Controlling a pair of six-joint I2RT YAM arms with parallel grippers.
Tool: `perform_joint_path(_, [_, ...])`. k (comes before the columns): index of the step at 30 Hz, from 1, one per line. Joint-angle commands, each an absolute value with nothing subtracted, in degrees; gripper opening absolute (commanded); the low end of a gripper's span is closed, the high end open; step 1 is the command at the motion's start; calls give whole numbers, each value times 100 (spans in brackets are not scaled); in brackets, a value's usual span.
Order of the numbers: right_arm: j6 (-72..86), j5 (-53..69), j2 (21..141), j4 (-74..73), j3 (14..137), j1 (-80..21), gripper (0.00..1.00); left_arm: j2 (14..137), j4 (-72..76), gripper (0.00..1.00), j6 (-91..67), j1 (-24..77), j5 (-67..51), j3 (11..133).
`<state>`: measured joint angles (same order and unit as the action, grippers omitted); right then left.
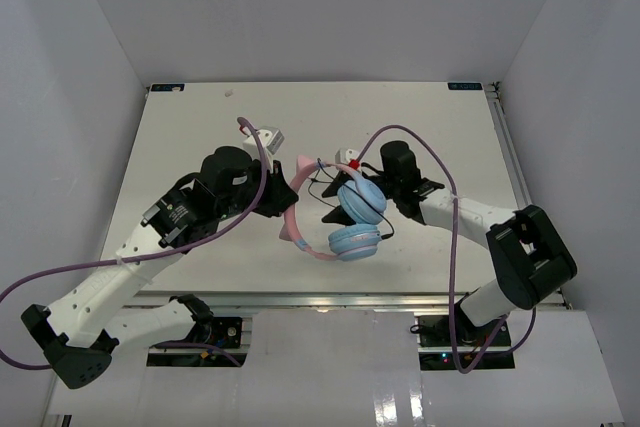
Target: Wrap the headphones
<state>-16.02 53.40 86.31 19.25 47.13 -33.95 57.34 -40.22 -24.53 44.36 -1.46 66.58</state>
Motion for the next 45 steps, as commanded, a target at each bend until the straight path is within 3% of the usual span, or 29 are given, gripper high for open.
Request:
perform_joint_path(1, [-1590,5479,8719,2108,4694,-3489,61,5625,-3796,0,-2681,4447,-92,7083])
perform_joint_path(3, [-1589,5633,8708,2031,4606,-3501,39,5627,-3806,0,-2690,4447,-88,7090])
perform_joint_path(6, [-1518,5709,8672,2023,4537,-3538,17,5649,-3799,0,-2705,4447,56,7062])
perform_joint_path(8, [-1380,5642,8626,2064,4576,-3541,8,5660,-3797,0,-2708,4447,78,7029])
perform_joint_path(21, [-696,5326,8218,2363,5139,-2515,8,5477,-3929,0,-2735,4447,203,6810])
perform_joint_path(45, [-2054,4361,8819,868,5457,-3282,8,5950,-3661,0,-2531,4447,-180,7066])
